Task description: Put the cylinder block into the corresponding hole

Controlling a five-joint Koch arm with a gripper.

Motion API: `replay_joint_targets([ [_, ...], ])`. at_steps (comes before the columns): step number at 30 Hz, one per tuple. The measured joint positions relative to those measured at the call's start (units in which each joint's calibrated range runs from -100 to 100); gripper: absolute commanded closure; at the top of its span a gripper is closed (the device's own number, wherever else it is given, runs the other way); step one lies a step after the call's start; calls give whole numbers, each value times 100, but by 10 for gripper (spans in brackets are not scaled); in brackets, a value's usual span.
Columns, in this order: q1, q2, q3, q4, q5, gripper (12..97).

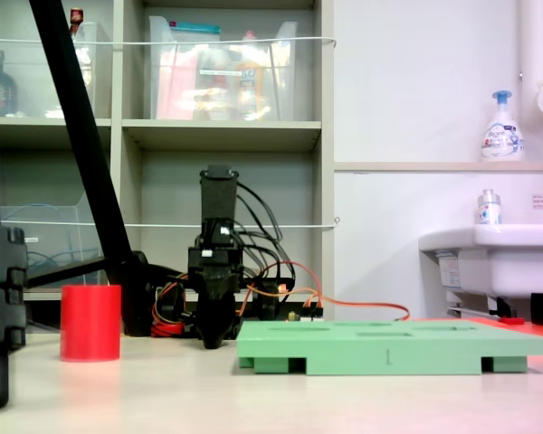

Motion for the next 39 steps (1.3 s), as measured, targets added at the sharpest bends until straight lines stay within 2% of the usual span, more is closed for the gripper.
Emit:
replay_joint_targets([
  [4,-176,0,-29,470,244,600],
  [8,-527,14,-29,1136,1578,600],
  [15,-718,14,-29,2310,3658,607],
  [17,-777,14,-29,2535,4039,559],
  [19,-801,14,-10,2663,4322,474],
  [21,-811,301,137,2907,4611,331],
  [23,-816,1765,127,4072,4752,217],
  [25,-816,3830,127,5786,4825,142],
  [27,-821,6060,137,7499,4889,134],
  [29,-845,7469,186,8595,4952,134],
  [39,-943,9275,1391,8811,4972,135],
])
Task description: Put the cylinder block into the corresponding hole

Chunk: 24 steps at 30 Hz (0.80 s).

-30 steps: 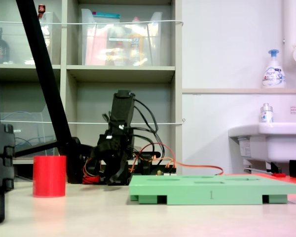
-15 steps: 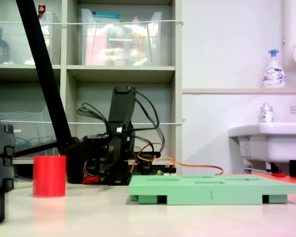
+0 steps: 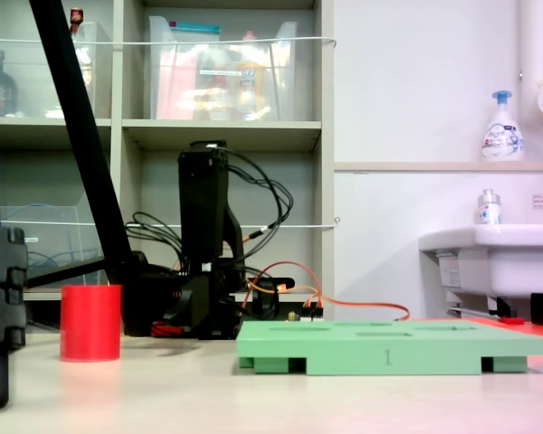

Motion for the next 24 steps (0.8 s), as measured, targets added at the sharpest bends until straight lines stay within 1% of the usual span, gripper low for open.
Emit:
replay_joint_targets([
  [10,-39,1341,1587,0,20,136],
  [24,-190,2271,2852,-206,20,144],
])
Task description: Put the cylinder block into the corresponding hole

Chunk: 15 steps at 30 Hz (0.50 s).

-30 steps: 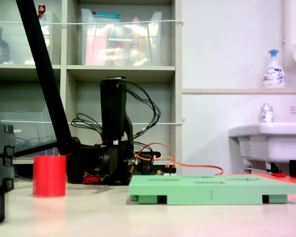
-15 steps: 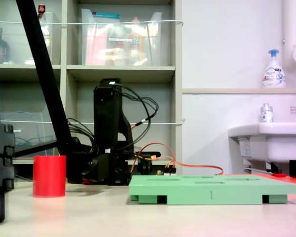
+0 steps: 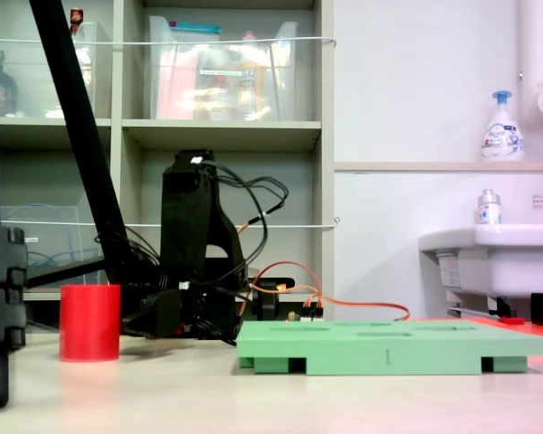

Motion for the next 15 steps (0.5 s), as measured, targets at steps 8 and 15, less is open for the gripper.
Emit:
replay_joint_targets([
  [8,-44,192,323,-274,0,317],
  [15,-29,192,343,-284,0,517],
])
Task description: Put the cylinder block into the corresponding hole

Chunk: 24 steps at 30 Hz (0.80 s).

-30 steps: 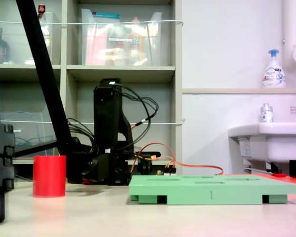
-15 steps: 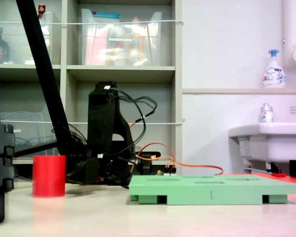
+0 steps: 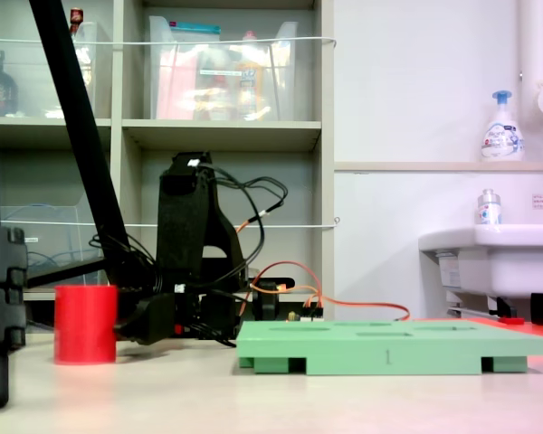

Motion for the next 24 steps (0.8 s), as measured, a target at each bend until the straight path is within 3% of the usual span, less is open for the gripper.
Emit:
replay_joint_targets([
  [6,29,0,0,0,5,607],
  [13,44,0,-49,10,15,405],
  [24,29,534,598,10,20,403],
])
